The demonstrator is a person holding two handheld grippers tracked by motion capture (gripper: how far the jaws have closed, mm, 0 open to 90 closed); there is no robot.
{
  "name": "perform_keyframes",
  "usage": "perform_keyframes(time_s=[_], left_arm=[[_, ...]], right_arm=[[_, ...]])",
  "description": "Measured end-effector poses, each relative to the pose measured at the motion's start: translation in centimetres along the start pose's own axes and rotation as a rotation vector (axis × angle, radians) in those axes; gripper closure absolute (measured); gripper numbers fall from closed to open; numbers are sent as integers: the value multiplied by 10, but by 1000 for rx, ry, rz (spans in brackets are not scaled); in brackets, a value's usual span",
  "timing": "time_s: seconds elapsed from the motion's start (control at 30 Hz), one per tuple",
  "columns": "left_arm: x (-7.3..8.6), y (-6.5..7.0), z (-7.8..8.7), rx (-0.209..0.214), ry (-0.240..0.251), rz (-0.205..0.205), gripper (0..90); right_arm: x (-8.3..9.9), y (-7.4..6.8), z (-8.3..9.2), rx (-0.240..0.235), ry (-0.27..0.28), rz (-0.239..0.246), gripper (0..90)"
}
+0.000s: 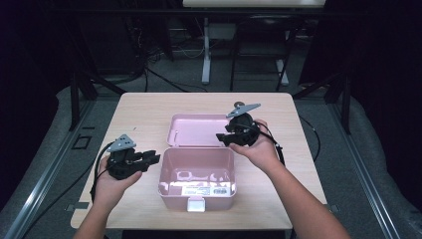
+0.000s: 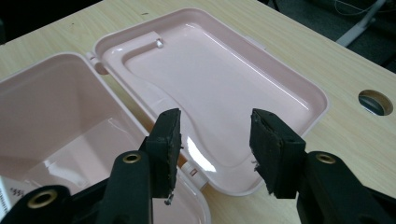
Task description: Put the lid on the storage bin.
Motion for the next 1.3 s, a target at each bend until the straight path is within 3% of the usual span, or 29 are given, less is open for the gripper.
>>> perform_keyframes(time_s=[0.33,0.57,0.8,1.0,1.3], left_arm=[[9,4,-12,-14,-29,-9,744],[11,10,-17,-27,-44,-56,772],[12,10,-17,-27,-35,-52,776],[13,9,-16,-20,-30,-48,777],[13,9,-16,-22,-24,-48,778]], right_arm=[[6,12,-17,52,-9,-47,521],[12,25,-24,84,0,-98,520],[18,37,-31,148,1,-135,517],[21,41,-40,232,20,-148,527],[28,51,-52,268,15,-223,583]])
Point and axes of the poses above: each handheld gripper's, and its own axes: z roughly backward along the jaws, x roughly out of its underside, y roughly to its right, the point moved 1 cm from there along -z, roughly forward along the jaws, and after that the axes turned 13 degrees about y, right-handed, at the moved point
